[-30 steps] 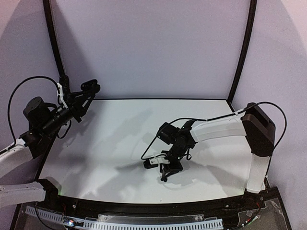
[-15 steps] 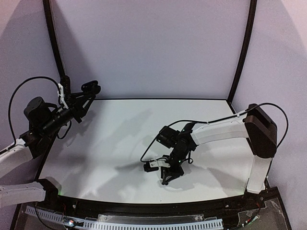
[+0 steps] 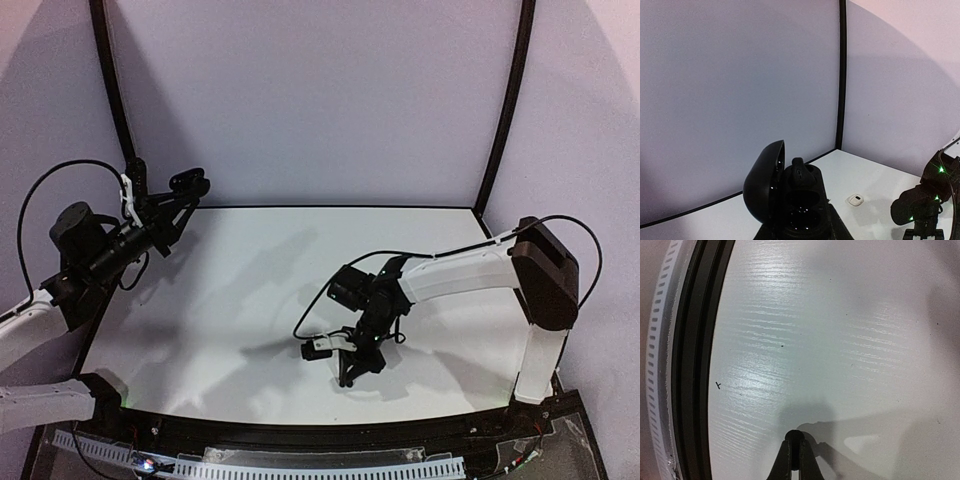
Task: Insert the wireless bluetooth earbuds into the charging case
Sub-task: Pick up the left earbud from the center of the board, then insert the left earbud into the left side groove of the charging case.
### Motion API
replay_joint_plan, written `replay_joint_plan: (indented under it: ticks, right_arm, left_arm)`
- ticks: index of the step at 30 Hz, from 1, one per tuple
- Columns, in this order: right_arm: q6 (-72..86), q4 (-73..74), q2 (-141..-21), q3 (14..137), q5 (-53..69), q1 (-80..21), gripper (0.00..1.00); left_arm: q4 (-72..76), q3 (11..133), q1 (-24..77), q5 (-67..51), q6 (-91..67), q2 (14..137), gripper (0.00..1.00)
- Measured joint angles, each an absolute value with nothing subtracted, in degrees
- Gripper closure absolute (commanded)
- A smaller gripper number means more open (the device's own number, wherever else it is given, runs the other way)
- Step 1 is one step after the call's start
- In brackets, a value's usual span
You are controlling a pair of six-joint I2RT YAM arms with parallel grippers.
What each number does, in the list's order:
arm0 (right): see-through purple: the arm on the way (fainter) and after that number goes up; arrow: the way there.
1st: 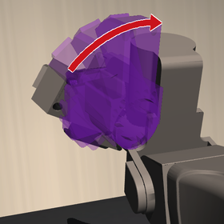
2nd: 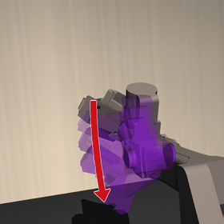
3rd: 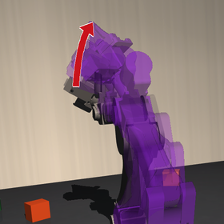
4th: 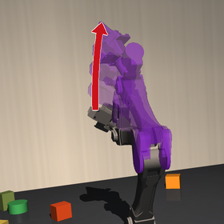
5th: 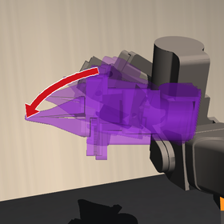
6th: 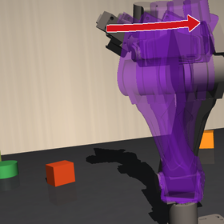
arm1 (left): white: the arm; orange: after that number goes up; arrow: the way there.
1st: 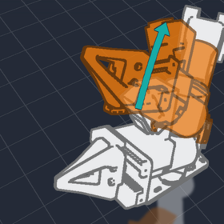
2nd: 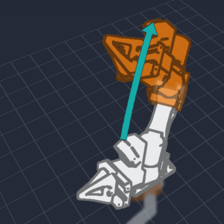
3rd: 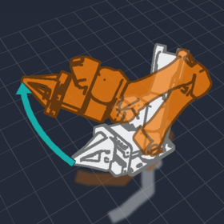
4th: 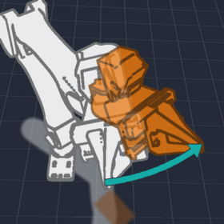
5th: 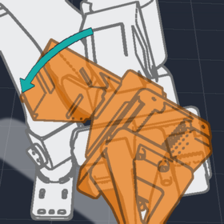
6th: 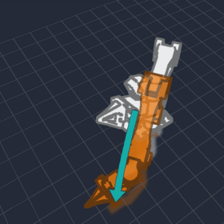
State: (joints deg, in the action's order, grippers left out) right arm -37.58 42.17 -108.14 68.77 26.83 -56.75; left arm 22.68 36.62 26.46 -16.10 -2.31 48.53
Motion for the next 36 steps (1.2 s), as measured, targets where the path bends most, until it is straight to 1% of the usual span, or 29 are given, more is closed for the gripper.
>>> replay_joint_plan:
  ticks: [3,8,11,19,25,29,36]
  right_arm:
    - [-37.2,43.7,-108.1,69.3,26.7,-56.8,1.00]
    - [-35.0,47.0,-106.2,75.4,26.3,-56.8,1.00]
    - [-33.4,49.7,-104.4,83.9,25.6,-56.8,1.00]
    - [-28.2,57.2,-102.2,114.0,23.2,-57.1,1.00]
    - [-25.5,58.5,-102.0,128.7,19.9,-58.4,1.00]
    - [-25.5,57.9,-102.8,133.5,17.0,-61.7,1.00]
    - [-27.3,57.0,-105.1,133.9,11.8,-66.6,1.00]
  left_arm:
    - [22.7,36.6,26.5,-16.8,-2.1,48.5,0.99]
    - [22.7,36.6,26.5,-20.8,-1.7,48.8,0.99]
    - [22.7,36.6,26.5,-24.7,-1.7,49.7,0.99]
    - [23.7,36.6,26.5,-36.4,-0.4,55.0,0.99]
    - [22.9,39.1,29.0,-45.6,3.7,59.7,0.99]
    - [21.8,40.8,31.6,-48.6,6.1,60.9,0.99]
    - [17.1,44.9,37.7,-49.4,12.3,62.4,0.99]
